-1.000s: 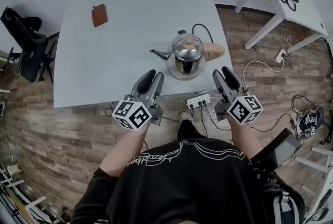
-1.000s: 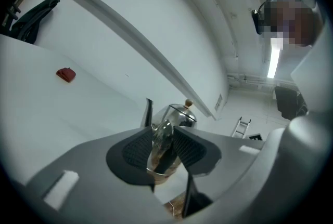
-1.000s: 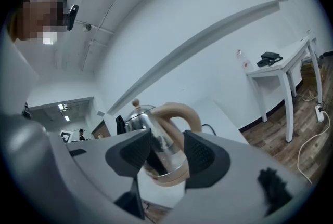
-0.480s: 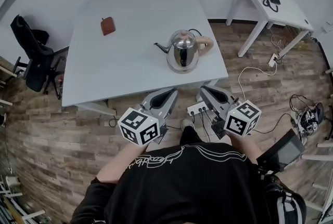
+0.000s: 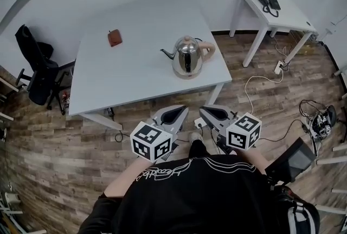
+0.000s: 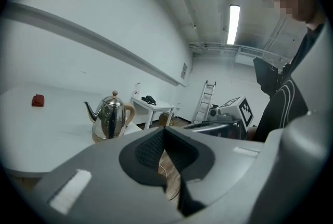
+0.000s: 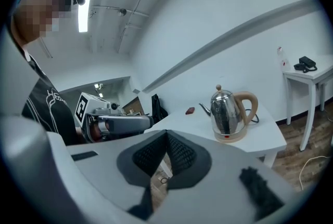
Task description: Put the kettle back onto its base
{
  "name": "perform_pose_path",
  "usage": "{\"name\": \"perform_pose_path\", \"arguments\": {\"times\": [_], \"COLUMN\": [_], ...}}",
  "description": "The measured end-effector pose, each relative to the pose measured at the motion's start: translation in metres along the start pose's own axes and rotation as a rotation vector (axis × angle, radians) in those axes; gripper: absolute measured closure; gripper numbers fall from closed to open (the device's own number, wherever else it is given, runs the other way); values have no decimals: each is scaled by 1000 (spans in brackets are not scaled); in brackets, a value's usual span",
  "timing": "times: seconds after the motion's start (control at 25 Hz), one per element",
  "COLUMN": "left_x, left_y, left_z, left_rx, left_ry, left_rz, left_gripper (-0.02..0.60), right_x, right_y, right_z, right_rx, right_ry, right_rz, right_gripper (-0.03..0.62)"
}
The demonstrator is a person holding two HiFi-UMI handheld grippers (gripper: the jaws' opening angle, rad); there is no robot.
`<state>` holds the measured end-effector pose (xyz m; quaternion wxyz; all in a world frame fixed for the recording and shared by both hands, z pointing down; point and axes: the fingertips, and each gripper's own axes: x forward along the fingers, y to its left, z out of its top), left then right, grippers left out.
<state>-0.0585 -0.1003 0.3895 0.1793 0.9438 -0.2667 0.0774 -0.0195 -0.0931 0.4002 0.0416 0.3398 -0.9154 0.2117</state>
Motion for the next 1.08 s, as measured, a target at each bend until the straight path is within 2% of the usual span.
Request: {"name": "perform_pose_path", "arguments": {"times": [0.56,1.08], "left_x": [-14,-25], "left_y": [-24,-23], "left_z": [-8,-14], "left_rx": [10,-4], "left_ry": [-4,-14], "left_rz": [-8,-21], "left_gripper": [577,577], "right_x": [-17,-9], "right_y": [16,24], "right_z": [-10,-13], "right_rx": [-4,15], "right_ry": [-6,-8], "right_rz": [-32,-31], "right_gripper": [589,589]}}
